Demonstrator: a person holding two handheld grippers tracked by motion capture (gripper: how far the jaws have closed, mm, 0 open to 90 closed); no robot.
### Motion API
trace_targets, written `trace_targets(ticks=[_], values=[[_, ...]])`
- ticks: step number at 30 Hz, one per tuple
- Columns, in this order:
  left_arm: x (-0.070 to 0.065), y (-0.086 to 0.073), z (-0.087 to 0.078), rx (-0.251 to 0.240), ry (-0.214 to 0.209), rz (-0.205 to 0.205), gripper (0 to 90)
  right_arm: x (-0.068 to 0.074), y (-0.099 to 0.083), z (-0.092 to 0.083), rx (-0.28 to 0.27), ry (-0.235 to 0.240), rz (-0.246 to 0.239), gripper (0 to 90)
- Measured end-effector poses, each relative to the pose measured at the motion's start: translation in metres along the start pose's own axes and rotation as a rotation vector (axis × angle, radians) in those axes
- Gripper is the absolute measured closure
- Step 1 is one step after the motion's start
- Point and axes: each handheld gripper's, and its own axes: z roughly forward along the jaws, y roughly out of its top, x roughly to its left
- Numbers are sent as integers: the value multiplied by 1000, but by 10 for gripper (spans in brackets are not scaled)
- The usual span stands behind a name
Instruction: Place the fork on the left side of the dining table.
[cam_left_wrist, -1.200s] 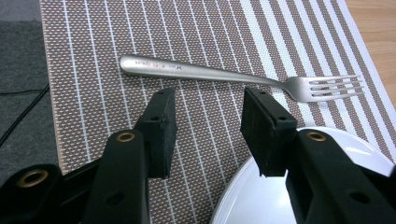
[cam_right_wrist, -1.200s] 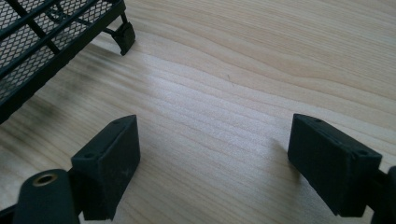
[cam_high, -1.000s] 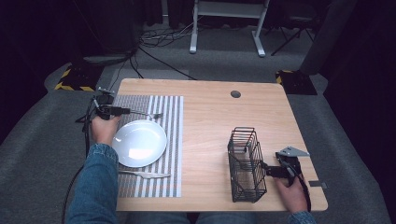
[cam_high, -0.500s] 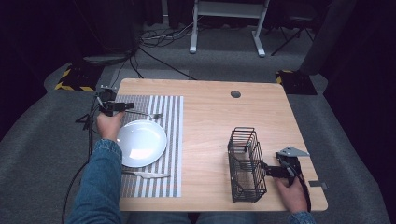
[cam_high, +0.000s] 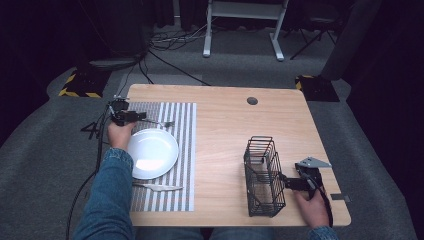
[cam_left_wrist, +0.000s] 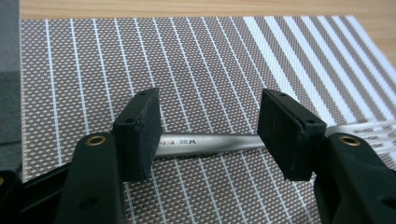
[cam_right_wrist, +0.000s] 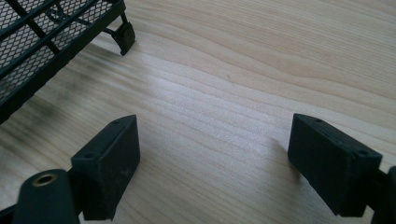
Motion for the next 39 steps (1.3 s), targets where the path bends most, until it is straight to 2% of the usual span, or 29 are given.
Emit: trace_targets(ticks=[3,8,12,15,19,23,25,29,39], values=[[-2,0,0,34,5,-6,408,0,0,0,0,0,0,169],[0,1,-5,64,-5,-66,408,0,0,0,0,0,0,169],[-1,0,-9,98,-11,-68,405,0,0,0,0,1,0,168],[-2,0,-11,112,-16,-83,402,0,0,0,0,-1,0,168],[-2,-4,-14,106,-23,-93,404,0,0,0,0,-1,-1,168],[-2,-4,-16,113,-8,-108,407,0,0,0,0,-1,-1,168],[-2,-4,-18,96,2,-116,388,0,0,0,0,-1,-1,168],[-7,-1,-27,40,5,-89,385,0,0,0,0,-1,-1,168],[-25,6,-63,-23,-18,-18,369,0,0,0,0,0,-1,168]])
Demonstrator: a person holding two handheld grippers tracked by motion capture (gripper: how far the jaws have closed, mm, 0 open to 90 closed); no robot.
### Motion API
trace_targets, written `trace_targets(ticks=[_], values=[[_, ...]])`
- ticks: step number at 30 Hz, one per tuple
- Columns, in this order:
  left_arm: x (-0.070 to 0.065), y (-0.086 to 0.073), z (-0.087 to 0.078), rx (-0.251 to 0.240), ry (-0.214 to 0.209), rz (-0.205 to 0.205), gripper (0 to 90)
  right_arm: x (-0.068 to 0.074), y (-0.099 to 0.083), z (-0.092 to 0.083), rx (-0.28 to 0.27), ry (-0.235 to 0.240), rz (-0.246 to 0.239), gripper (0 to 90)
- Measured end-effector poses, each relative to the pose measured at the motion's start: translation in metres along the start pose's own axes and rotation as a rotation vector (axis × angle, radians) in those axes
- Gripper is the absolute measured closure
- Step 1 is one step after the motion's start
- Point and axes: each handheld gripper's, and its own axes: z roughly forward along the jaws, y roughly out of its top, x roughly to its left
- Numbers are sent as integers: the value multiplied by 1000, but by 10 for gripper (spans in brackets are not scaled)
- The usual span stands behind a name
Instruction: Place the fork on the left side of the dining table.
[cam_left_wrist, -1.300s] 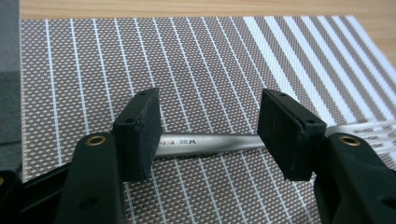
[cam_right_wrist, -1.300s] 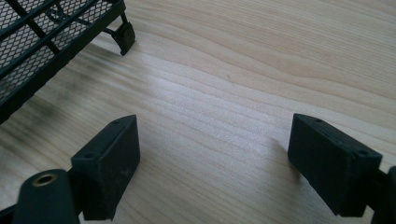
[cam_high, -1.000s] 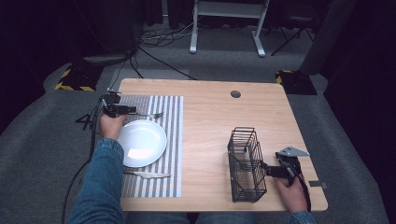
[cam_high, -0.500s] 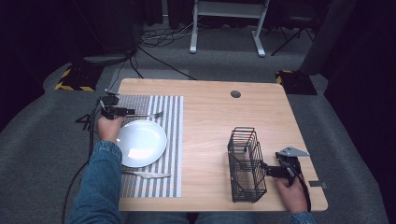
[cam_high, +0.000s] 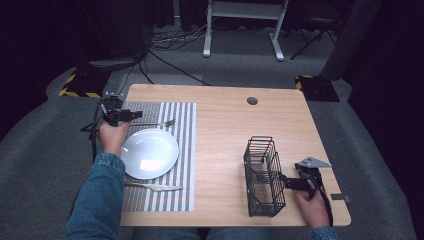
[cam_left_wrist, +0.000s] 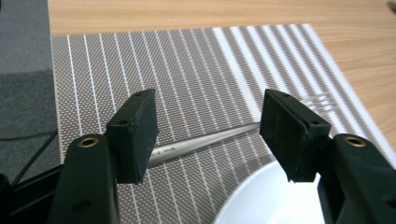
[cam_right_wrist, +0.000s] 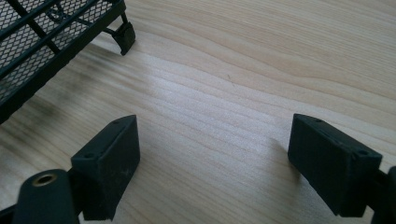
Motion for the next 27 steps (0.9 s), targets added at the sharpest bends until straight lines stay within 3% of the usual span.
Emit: trace_targets(ticks=[14,24,27], values=[[-37,0,-48,-59,-18,97,366,0,0,0,0,0,-1,168],[-75,-7,-79,-87,-47,167,359,0,0,0,0,0,0,168],[-89,-10,-87,-89,-47,211,353,0,0,0,-1,0,-1,168]])
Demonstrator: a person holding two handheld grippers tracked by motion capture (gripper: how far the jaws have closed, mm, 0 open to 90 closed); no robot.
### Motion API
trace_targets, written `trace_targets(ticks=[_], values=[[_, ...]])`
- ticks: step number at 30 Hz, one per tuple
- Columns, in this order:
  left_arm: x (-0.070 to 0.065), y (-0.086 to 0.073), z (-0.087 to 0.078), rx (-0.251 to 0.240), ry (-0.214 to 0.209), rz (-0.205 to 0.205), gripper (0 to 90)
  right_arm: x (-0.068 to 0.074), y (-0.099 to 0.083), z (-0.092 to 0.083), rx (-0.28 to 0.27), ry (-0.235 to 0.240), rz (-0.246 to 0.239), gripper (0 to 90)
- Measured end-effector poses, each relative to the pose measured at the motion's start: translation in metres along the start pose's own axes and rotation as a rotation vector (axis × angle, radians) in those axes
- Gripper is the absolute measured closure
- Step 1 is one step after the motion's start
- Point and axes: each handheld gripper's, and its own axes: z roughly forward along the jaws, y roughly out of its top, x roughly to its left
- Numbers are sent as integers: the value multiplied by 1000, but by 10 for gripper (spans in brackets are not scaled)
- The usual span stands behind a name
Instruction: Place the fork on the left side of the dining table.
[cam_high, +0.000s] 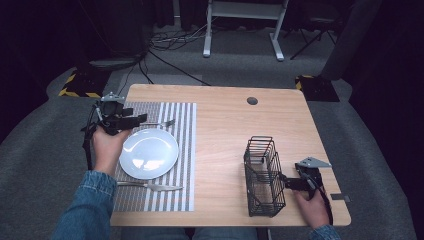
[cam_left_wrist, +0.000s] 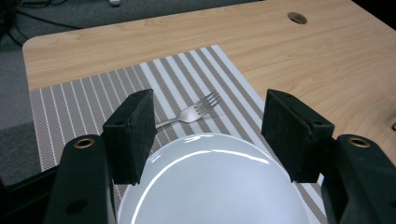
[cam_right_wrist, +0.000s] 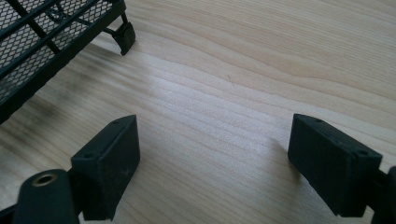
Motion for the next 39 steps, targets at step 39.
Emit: trace_targets(ticks=[39], values=[[-163,-63,10,-22,-233,203,241,0,0,0,0,1,-1,168]])
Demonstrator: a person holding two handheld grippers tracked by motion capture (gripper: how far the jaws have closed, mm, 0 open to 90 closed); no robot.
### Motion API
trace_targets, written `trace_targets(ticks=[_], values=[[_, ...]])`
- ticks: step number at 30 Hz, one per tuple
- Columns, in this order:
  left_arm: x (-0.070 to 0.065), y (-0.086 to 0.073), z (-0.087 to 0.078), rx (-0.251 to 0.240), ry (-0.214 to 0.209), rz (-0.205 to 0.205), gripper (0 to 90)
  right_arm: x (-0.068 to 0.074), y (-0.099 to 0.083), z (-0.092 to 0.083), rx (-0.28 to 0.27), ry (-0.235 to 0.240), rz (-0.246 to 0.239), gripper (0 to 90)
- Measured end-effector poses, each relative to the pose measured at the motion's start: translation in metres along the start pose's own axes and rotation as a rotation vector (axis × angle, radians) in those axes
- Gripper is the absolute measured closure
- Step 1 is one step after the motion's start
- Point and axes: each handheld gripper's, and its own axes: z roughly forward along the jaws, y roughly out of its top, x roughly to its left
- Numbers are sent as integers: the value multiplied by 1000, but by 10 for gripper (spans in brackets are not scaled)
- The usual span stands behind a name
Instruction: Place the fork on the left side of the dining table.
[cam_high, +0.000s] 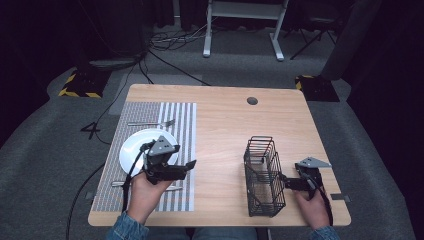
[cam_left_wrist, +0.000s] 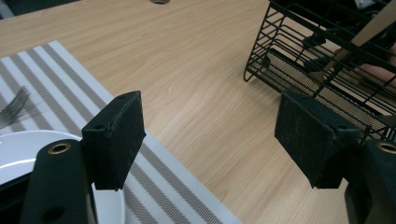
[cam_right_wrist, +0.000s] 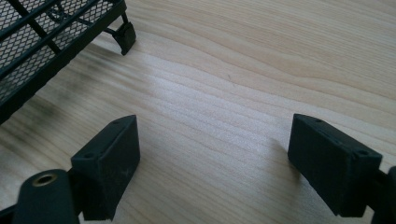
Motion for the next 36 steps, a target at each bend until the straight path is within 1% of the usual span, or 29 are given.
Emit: trace_targets(ticks=[3,4,5,6,8,9,12,13,14,17,19,20,21,26,28,29,30,31,33,34,36], values=[[-11,-2,13,-5,-16,17,237,0,0,0,1,1,0,168],[-11,-2,13,-5,-16,17,235,0,0,0,1,1,0,168],[-15,-2,19,-5,-21,10,235,0,0,0,1,1,0,168],[-22,-4,26,-28,-28,-11,218,0,0,0,0,1,0,168],[-29,-9,34,-64,-28,-14,219,0,0,0,1,1,0,168],[-32,-11,39,-64,-29,-13,217,0,0,0,0,1,-1,168],[-45,-16,54,-27,-16,5,209,0,0,0,0,1,-1,168],[-45,-16,54,-27,-16,5,210,0,0,0,0,1,-1,168],[-52,-19,62,-10,-19,24,211,0,0,0,1,1,0,168],[-60,-25,71,-18,-38,5,211,0,0,0,0,1,-1,168],[-65,-29,78,-11,-51,-10,209,0,0,0,0,1,-1,168],[-66,-31,82,2,-50,-10,208,0,0,0,1,1,0,168],[-69,-33,86,10,-48,-20,208,0,0,0,0,1,-1,168],[-76,-41,103,38,-23,-38,197,0,0,0,1,3,-2,168],[-80,-44,110,50,12,-35,193,0,0,0,0,3,-3,168],[-80,-44,110,50,12,-35,190,0,0,0,1,3,-2,168],[-85,-46,115,59,43,-20,190,0,0,0,0,3,-3,168],[-87,-47,117,61,46,-14,189,0,0,0,1,3,-3,168],[-88,-47,120,65,57,-15,177,0,0,0,1,4,-2,168],[-88,-48,122,64,59,-26,176,1,0,0,2,5,-1,168],[-89,-49,126,65,66,-36,171,0,0,0,1,4,-3,168]])
